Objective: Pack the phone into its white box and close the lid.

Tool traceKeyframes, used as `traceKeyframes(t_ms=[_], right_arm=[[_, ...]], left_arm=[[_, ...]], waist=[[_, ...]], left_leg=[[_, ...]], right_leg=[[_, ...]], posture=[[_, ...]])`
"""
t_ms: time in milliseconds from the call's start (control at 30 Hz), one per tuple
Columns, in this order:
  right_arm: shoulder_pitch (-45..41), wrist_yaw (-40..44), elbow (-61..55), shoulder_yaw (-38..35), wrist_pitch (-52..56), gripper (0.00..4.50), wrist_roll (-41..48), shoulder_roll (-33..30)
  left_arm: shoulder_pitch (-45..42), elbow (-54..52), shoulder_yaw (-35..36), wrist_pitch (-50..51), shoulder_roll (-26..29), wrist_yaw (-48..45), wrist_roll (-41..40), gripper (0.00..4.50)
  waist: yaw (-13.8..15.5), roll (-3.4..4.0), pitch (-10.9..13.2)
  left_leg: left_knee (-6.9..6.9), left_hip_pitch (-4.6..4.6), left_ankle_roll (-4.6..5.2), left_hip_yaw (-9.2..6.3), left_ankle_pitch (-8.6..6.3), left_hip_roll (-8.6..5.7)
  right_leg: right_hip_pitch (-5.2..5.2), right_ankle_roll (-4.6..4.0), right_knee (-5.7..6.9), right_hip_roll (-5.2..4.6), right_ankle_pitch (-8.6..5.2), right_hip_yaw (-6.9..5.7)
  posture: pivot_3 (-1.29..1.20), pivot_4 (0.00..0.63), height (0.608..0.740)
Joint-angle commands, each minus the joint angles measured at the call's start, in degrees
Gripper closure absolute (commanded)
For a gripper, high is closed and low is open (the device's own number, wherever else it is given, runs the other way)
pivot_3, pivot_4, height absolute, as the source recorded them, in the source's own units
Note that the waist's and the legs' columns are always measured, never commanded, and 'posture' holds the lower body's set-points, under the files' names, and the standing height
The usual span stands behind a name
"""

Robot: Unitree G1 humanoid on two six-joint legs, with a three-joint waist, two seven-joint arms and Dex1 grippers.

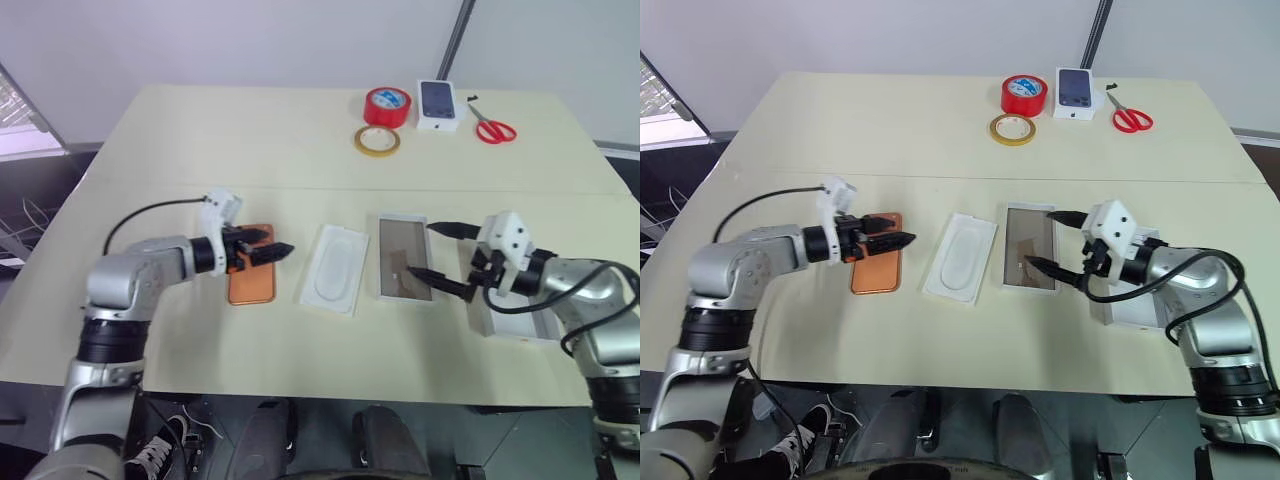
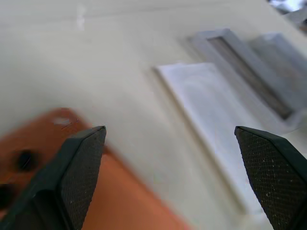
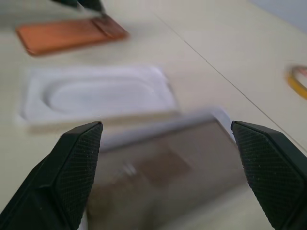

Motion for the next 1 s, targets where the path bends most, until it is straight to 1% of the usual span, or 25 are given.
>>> traceKeyframes(t_ms=[33,100,267,433,633,733,900,967,1000], right_arm=[[-0.94,0.02,0.29,0.15,-1.47,0.02,-1.20,0.06],[-0.86,0.21,0.75,0.34,-2.20,0.02,-1.71,0.00],[-0.50,0.06,1.75,0.32,-3.54,0.02,-2.45,0.37],[0.39,-0.83,1.24,-0.08,-4.17,0.02,-2.75,0.78],[0.88,-1.38,1.31,0.06,-5.00,0.02,-3.20,0.97],[1.05,-1.64,1.29,0.06,-5.33,0.00,-3.23,1.03],[1.51,-1.86,1.31,0.27,-5.93,0.00,-3.53,1.07],[1.41,-1.95,1.32,0.56,-6.08,0.00,-3.67,1.20],[1.36,-1.98,1.33,0.64,-6.12,0.00,-3.75,1.26]], left_arm=[[-1.25,0.62,-1.96,6.36,-1.51,1.28,-1.94,0.00],[-1.96,0.57,-1.28,9.30,-2.81,1.16,-4.10,0.00],[-3.33,2.35,-0.14,15.37,-7.19,3.74,-6.41,0.00],[-2.47,2.09,-3.03,17.32,-6.86,4.48,-5.73,0.00],[-0.37,2.21,-5.66,16.54,-7.51,4.37,-5.22,0.00],[0.29,2.52,-5.09,17.20,-8.79,5.74,-5.24,0.77],[0.44,4.03,-3.14,18.35,-10.53,8.07,-5.29,3.34],[0.15,4.74,-2.81,18.73,-10.95,9.03,-5.01,4.44],[0.05,4.93,-2.59,18.95,-11.15,9.56,-4.86,4.47]], waist=[[-0.11,-0.03,0.02],[-0.15,-0.04,0.02],[-0.15,-0.04,0.02],[-0.11,-0.03,0.01],[-0.12,0.01,-0.02],[0.03,0.01,-0.04],[0.38,0.00,-0.04],[0.66,0.06,-0.08],[0.82,0.10,-0.10]], left_leg=[[0.02,0.00,0.00,0.00,0.00,0.00],[0.04,0.04,-0.01,0.00,0.01,0.02],[0.03,0.05,-0.02,0.00,0.02,0.03],[0.03,0.07,-0.04,-0.01,0.03,0.03],[0.02,0.12,-0.05,-0.01,0.02,0.02],[0.02,0.16,-0.05,-0.01,0.02,0.02],[0.03,0.17,-0.05,-0.01,0.02,0.01],[0.03,0.18,-0.05,-0.01,0.02,0.01],[0.03,0.23,-0.05,-0.01,0.02,0.00]], right_leg=[[0.00,0.00,0.01,0.01,0.00,0.00],[0.02,0.00,0.06,0.04,0.00,0.00],[0.02,0.00,0.07,0.05,0.00,0.01],[0.06,0.00,0.06,0.04,0.00,0.01],[0.12,0.00,0.03,0.03,0.00,0.01],[0.18,0.00,0.00,0.01,0.00,0.01],[0.21,0.00,-0.03,-0.02,0.00,0.00],[0.21,0.00,-0.03,-0.02,0.00,0.00],[0.26,0.00,-0.03,-0.02,0.00,0.01]], posture=[[0.00,0.150,0.740],[0.00,0.150,0.740],[0.00,0.150,0.740],[0.00,0.150,0.740],[0.00,0.150,0.740],[0.00,0.150,0.740],[0.00,0.150,0.740],[0.00,0.150,0.740],[0.00,0.150,0.740]])
